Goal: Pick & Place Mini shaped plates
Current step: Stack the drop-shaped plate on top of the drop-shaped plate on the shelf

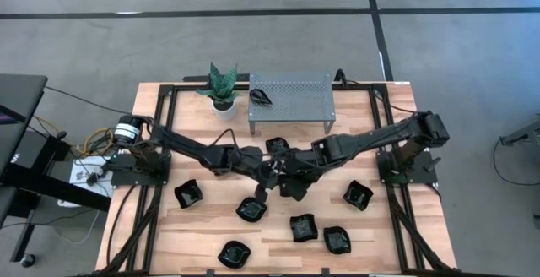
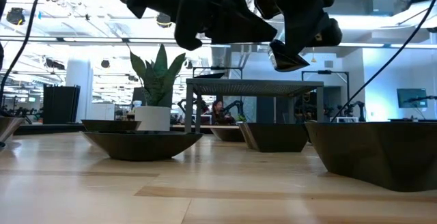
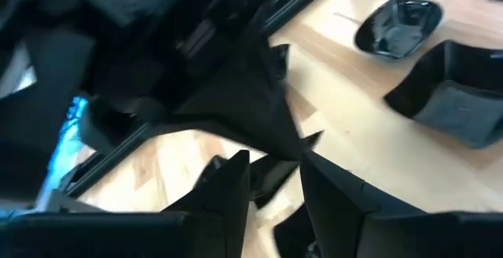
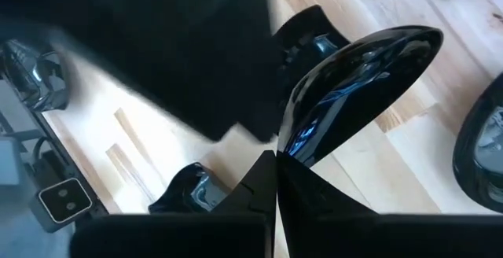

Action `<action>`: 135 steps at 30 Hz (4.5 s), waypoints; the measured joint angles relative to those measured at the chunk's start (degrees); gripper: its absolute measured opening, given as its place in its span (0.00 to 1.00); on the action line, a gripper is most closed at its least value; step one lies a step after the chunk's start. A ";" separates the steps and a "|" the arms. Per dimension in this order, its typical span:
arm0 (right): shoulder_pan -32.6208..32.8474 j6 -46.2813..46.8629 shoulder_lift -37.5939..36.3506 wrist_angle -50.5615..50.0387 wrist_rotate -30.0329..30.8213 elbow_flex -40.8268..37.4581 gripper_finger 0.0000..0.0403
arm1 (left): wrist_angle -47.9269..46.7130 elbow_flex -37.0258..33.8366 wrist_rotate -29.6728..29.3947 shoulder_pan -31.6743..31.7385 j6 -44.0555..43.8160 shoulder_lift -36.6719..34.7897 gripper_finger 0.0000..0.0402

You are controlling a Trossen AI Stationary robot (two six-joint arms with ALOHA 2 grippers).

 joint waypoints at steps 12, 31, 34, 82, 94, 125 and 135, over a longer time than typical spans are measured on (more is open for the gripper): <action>-0.90 -7.14 0.09 0.90 1.17 -0.07 0.00 | -1.12 -0.20 -0.02 1.30 -0.94 -0.20 0.29; -1.27 -8.65 0.09 0.73 -1.84 -0.07 0.01 | -3.06 -0.38 -0.17 1.33 -1.32 -0.20 0.29; -1.27 -9.97 0.09 0.03 -1.84 -0.07 0.00 | -3.10 -0.40 -0.18 1.35 -1.34 -0.20 0.29; -1.70 -19.40 -0.04 -0.43 -6.24 0.96 0.00 | -3.03 -0.18 1.59 2.01 -2.82 -0.22 0.29; -3.90 -23.76 0.00 -2.98 -5.71 1.95 0.00 | -4.14 -0.09 0.95 2.48 -4.00 -0.20 0.16; -3.52 -29.41 0.09 -2.55 -5.69 1.97 0.13 | -6.35 -0.57 5.24 2.64 -5.87 -0.15 0.02; -4.04 -28.15 0.09 -10.08 -5.49 4.76 0.36 | -7.32 -0.53 5.00 2.88 -9.52 -0.11 0.02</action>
